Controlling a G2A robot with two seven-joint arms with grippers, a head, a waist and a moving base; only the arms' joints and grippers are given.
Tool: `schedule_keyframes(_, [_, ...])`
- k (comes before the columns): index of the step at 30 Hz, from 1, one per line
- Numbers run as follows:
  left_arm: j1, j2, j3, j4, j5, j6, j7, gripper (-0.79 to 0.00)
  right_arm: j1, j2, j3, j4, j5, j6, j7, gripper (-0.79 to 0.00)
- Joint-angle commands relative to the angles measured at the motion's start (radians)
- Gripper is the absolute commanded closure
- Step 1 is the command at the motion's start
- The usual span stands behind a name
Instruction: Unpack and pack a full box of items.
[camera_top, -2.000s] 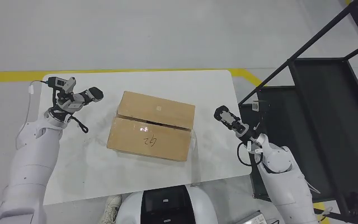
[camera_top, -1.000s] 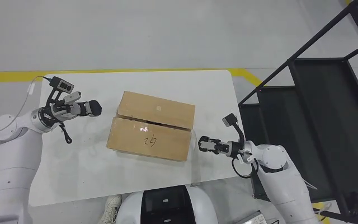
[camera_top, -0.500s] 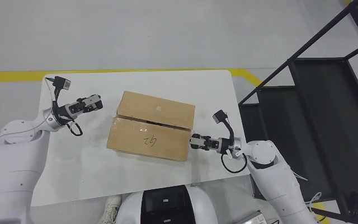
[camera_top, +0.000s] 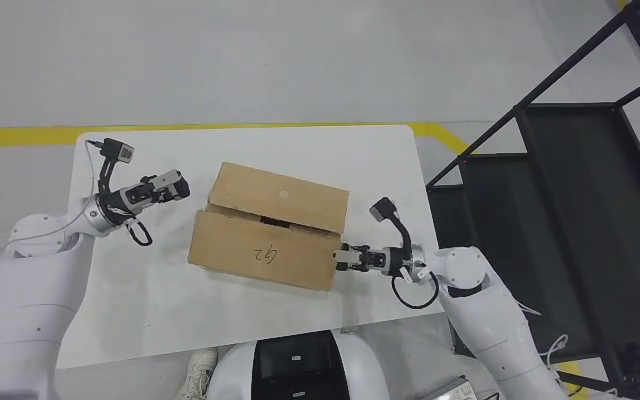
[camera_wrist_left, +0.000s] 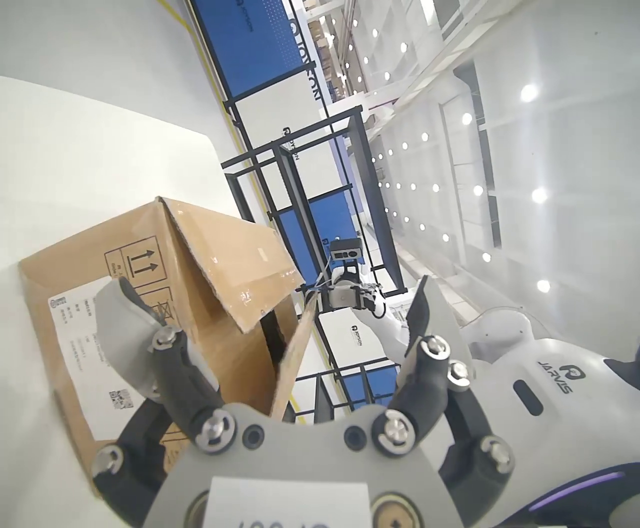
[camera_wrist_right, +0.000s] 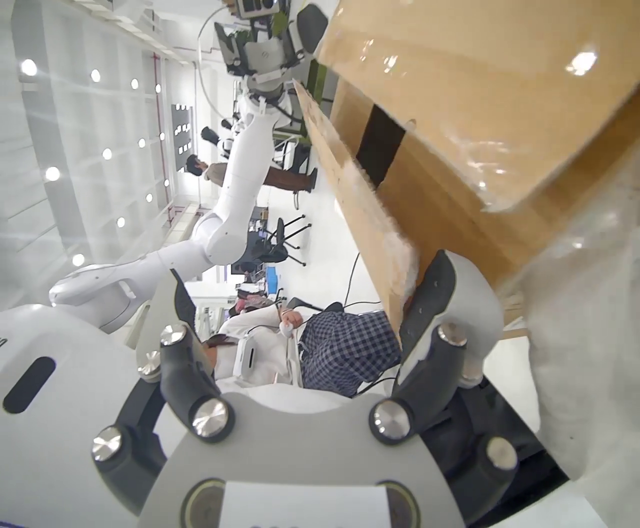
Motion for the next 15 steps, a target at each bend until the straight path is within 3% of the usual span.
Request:
schedule_keyframes(1, [0.001, 0.002, 0.001, -0.005, -0.012, 0.004, -0.004, -0.785, 0.001, 0.003, 0.001, -0.003, 0.038, -0.012, 0.044, -0.785])
schedule_keyframes(9, [0.02, 0.009, -0.006, -0.04, -0.093, 0.031, -0.031, -0.785, -0.072, 0.02, -0.008, -0.106, 0.121, -0.056, 0.22, -0.785])
schedule_keyframes(15, [0.032, 0.014, -0.012, -0.053, -0.122, 0.04, -0.039, -0.785, -0.108, 0.019, -0.126, -0.186, -0.064, -0.038, 0.194, -0.785])
